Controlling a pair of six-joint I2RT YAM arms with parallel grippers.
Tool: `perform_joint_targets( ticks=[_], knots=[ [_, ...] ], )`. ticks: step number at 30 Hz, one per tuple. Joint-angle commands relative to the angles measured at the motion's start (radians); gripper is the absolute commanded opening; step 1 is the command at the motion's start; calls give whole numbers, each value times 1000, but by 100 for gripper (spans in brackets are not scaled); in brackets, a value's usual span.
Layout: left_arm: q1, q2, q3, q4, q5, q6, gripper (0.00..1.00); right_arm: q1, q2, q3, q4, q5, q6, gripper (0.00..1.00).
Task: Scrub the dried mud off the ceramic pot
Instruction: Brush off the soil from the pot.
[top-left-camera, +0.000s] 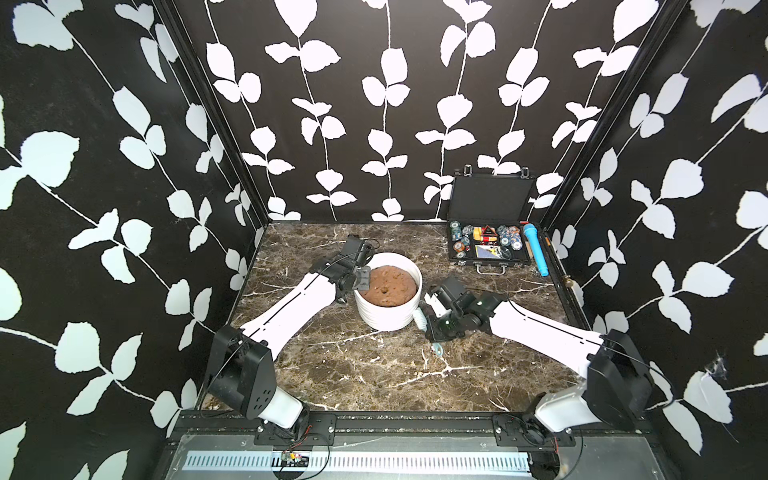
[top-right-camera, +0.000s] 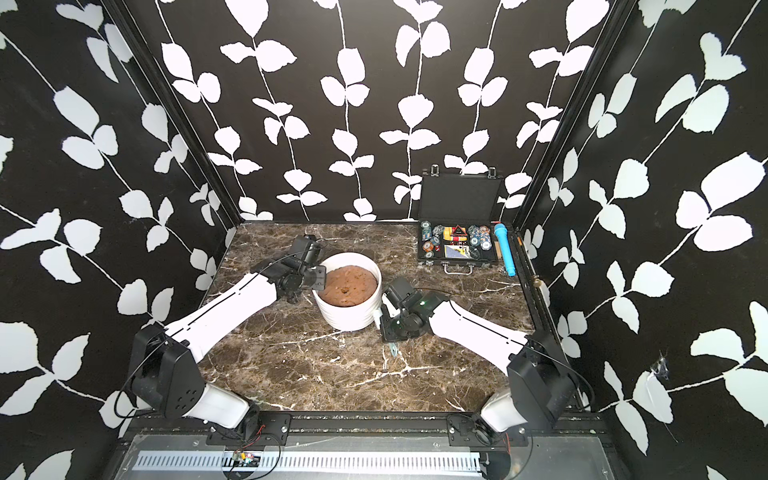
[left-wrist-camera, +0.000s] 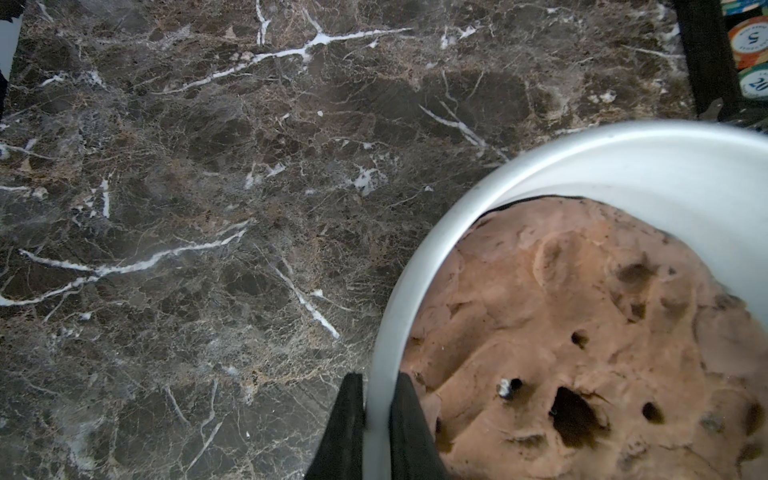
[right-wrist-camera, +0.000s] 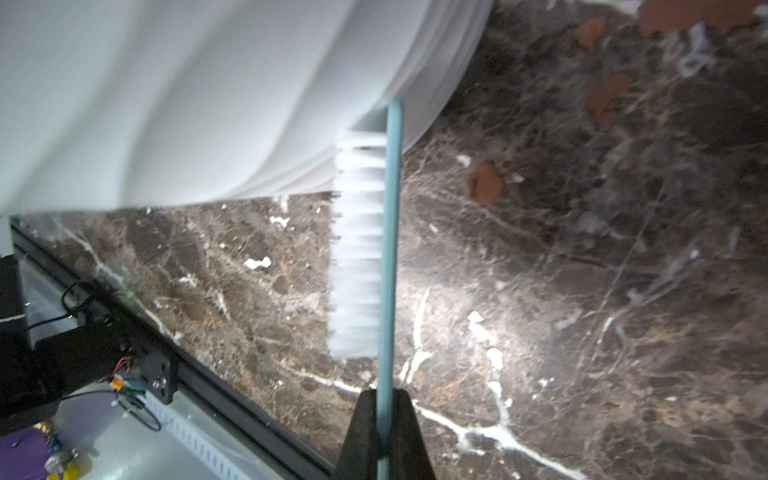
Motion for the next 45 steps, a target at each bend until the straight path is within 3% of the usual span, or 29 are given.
perform_joint_targets(
  ticks=[1,5,10,20,25,39,45],
  knots=[
    [-2,78,-40,-21,56,-64,0,30,-13,-13,5,-54,32,0],
    [-4,69,-45,-20,58,-53,0,52,4,-20,40,-30,60,0],
    [-4,57,-77,8,78,-35,0,-9,0,-13,102,14,75,0],
    [-12,61,-85,32,108,-1,0,-29,118,30,177,-42,71,0],
    [-24,70,-81,38,117,-21,0,-54,136,37,216,-11,91,0],
    [-46,74,-87,49,103,-73,0,-2,-27,-12,145,-100,128,0],
    [-52,74,-80,52,109,-71,0,3,39,-49,191,-113,136,0]
  ],
)
